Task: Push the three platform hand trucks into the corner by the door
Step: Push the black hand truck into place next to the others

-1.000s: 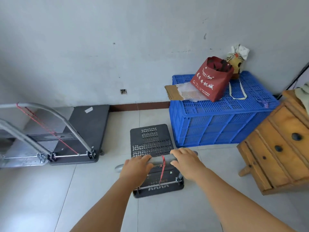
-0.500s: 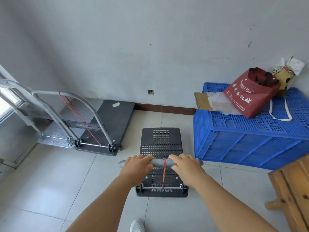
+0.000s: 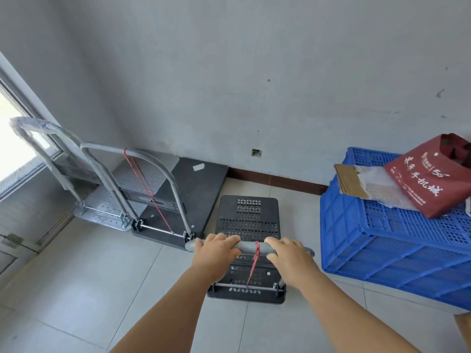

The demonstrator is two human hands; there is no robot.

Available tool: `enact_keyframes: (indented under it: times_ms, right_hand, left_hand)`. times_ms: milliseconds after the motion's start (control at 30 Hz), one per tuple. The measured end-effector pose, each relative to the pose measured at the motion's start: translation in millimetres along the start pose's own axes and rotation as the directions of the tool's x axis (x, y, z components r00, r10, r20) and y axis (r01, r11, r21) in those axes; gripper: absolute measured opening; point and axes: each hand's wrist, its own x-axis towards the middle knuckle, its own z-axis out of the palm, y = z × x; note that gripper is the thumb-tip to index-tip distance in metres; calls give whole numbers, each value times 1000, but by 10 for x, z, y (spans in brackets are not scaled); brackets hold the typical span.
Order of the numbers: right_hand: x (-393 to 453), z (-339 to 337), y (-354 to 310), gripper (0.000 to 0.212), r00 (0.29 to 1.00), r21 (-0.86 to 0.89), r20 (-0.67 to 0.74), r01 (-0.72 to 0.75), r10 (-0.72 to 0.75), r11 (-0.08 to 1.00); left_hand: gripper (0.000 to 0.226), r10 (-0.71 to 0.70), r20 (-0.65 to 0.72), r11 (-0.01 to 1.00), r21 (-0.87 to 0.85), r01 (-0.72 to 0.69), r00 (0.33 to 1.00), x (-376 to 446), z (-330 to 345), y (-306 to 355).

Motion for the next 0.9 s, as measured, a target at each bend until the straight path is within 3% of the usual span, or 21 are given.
enact_keyframes:
  times_ms: [900]
  right_hand:
    - [1746,-694,-490,35,996,74,-24,-88,90,993]
  left_hand:
    - [29,25,64,1000,10,-26,998,1886,-950,-578]
